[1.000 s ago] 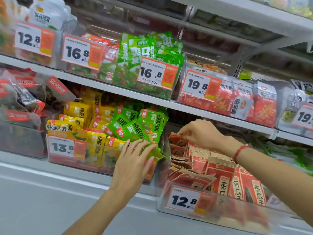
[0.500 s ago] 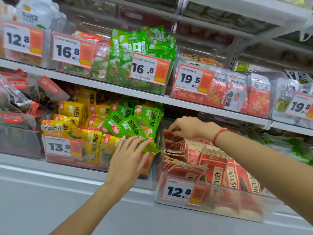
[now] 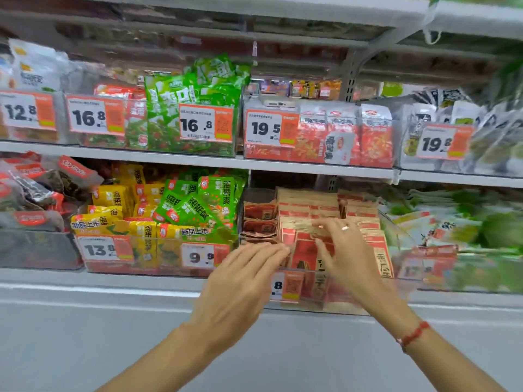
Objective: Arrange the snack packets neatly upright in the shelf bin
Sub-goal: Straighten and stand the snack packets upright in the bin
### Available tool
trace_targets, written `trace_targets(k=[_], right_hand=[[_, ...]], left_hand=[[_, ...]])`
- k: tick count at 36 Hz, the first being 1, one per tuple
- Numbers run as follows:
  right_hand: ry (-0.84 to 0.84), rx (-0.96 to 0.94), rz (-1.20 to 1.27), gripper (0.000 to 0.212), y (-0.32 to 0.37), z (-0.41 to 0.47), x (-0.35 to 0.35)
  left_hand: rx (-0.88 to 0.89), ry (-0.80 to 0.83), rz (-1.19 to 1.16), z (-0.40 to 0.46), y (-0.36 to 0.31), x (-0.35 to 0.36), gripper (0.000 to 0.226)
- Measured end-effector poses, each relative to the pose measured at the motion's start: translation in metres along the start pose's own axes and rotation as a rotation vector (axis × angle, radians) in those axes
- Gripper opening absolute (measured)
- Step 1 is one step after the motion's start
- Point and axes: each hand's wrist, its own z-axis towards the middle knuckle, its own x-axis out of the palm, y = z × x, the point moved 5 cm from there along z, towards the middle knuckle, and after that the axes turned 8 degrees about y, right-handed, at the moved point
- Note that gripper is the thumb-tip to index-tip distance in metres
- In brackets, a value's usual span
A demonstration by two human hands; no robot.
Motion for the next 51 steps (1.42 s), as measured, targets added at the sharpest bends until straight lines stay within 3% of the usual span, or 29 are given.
trace_targets(k=[3,9,12,16,23,26,29,33,36,40,44,51], right_hand=[[-0.083,-0.025,0.02,0.032,0.008,-0.007,-0.002],[-0.123,-0.1,0.026,0.03,0.006,-0.027,-0.003],[-0.113,-0.155,0.033,0.034,0.005,-0.03,-0.005],[-0.079,-0.19,0.056,0.037,0.004,-0.033,-0.006],[0.004,-0.104,0.281,0.034,-0.007,-0.026,-0.012],[0.006,0.074,0.491,0.042,-0.016,-0.017,-0.014],[0.193,0.359,0.739,0.05,-0.024,-0.009,-0.005],[0.419,0.347,0.67,0.042,-0.023,-0.009,0.007],[0.349,0.254,0.638,0.029,-0.016,-0.011,0.002],[0.08,0.063,0.628,0.024,-0.002,-0.015,-0.026],[-0.113,-0.022,0.691,0.02,0.018,-0.022,-0.059],[-0.049,0.002,0.939,0.018,0.044,-0.046,-0.059]], left_hand=[[-0.072,0.171,0.05,0.001,-0.011,0.018,0.058],[-0.205,0.247,0.127,0.015,0.004,0.027,0.056],[-0.262,0.33,0.159,0.04,0.02,0.033,0.052],[-0.317,0.602,0.18,0.073,0.045,0.048,0.061],[-0.316,0.765,0.195,0.088,0.056,0.065,0.068],[-0.305,0.706,0.18,0.084,0.053,0.057,0.065],[-0.283,0.601,0.148,0.078,0.048,0.04,0.059],[-0.314,0.482,0.047,0.069,0.035,0.017,0.047],[-0.348,0.434,-0.029,0.06,0.023,0.002,0.04],[-0.392,0.287,-0.178,0.044,0.007,-0.023,0.032],[-0.441,0.153,-0.305,0.028,-0.001,-0.045,0.046],[-0.549,0.04,-0.729,0.001,-0.007,-0.042,0.048]])
